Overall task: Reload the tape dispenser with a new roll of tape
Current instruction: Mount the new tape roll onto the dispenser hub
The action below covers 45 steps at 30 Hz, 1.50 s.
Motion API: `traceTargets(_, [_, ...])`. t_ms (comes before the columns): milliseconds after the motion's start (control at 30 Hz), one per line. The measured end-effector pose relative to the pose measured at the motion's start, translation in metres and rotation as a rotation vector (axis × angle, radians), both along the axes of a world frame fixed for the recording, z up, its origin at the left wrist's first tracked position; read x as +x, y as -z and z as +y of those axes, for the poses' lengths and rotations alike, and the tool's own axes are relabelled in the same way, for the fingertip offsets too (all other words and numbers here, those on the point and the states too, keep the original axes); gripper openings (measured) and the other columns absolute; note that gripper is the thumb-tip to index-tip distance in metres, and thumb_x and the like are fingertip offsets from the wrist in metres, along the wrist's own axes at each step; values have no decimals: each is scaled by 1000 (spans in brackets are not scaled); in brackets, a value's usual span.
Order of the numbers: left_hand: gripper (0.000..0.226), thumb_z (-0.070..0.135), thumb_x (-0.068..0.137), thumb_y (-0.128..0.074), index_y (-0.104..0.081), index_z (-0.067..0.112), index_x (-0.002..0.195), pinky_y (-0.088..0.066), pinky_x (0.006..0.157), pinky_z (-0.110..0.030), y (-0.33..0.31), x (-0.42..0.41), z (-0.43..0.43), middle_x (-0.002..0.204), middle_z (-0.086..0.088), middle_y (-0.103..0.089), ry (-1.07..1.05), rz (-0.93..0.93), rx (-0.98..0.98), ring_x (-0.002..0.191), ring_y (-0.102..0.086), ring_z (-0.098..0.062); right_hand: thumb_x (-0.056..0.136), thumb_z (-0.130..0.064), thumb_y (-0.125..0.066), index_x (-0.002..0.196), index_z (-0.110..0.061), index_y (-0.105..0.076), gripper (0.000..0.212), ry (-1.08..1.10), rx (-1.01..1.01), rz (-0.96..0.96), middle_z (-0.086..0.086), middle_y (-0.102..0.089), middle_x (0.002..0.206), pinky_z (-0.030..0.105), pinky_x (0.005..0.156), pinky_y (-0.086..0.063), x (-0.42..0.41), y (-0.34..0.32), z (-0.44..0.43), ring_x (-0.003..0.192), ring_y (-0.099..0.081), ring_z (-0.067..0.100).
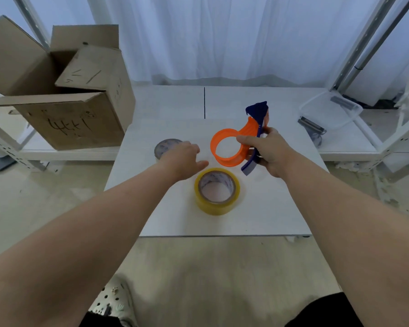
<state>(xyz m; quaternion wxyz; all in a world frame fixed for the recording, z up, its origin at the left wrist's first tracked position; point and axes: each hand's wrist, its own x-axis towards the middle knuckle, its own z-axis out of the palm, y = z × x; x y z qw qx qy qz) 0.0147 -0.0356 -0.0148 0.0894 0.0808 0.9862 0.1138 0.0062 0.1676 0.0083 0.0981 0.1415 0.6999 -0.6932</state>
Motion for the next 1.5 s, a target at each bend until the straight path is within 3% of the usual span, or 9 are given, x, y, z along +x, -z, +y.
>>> traceTargets(200, [51,48,90,-51,-53,5,116,-52,80,-36,4,20,20,105,-14,-66,-9,-177,-104,93,-65,-29,82,-24,-70,125,-12,-37,56,39,173,14,7,-57,110,29,64,-52,19,-7,9,84,-59,18])
traceTargets(333, [27,28,93,-48,-53,2,96,-56,64,-34,12,26,26,78,-17,-67,-19,-206,-56,68,-70,-31,79,-31,-70,120,-11,-38,56,88,373,107,1,-54,99,33,71,-49,27,-5,24,88,-58,20])
traceTargets(533, [11,15,95,-41,-45,6,93,-51,55,-35,9,22,23,93,-17,-61,46,-109,-106,60,-61,-29,77,-22,-74,126,-12,-31,67,152,443,207,3,-48,111,37,82,-49,31,-10,40,97,-55,22])
traceTargets(700, [15,22,95,-43,-42,7,95,-47,62,-40,-19,11,6,91,-17,-58,38,54,-58,69,-53,-30,76,-26,-76,144,-15,-19,89,143,409,216,2,-49,121,38,90,-48,28,-17,39,106,-53,21])
traceTargets(867, [24,30,96,-43,-46,6,100,-34,63,-34,-56,14,-12,83,-10,-53,48,237,77,74,-50,-28,76,-24,-77,131,-11,-38,68,106,462,306,2,-52,116,35,89,-49,27,-30,31,105,-54,22])
traceTargets(1067, [21,27,96,-44,-50,10,107,-40,64,-30,-76,28,-20,92,-8,-55,64,414,297,79,-53,-26,79,-18,-75,131,-10,-35,66,129,321,396,2,-49,118,26,85,-44,29,-43,14,103,-51,17])
traceTargets(1200, [20,28,94,-49,-50,11,104,-43,67,-31,-88,32,-15,96,-8,-59,33,490,453,77,-53,-24,80,-17,-74,128,-12,-32,64,156,210,375,6,-50,114,35,92,-50,29,-46,6,101,-54,20])
traceTargets(1333, [14,29,92,-54,-44,18,92,-38,58,-15,-98,35,-9,89,-2,-59,28,530,527,74,-54,-20,78,-16,-75,118,-17,-32,58,118,124,351,5,-52,106,43,96,-52,28,-47,1,96,-57,22])
traceTargets(1500, [13,24,91,-54,-42,17,92,-38,56,-15,-102,35,-5,88,-4,-56,39,519,495,70,-52,-20,79,-19,-75,118,-20,-34,56,55,-4,330,8,-55,108,37,90,-55,30,-53,-7,101,-63,27])
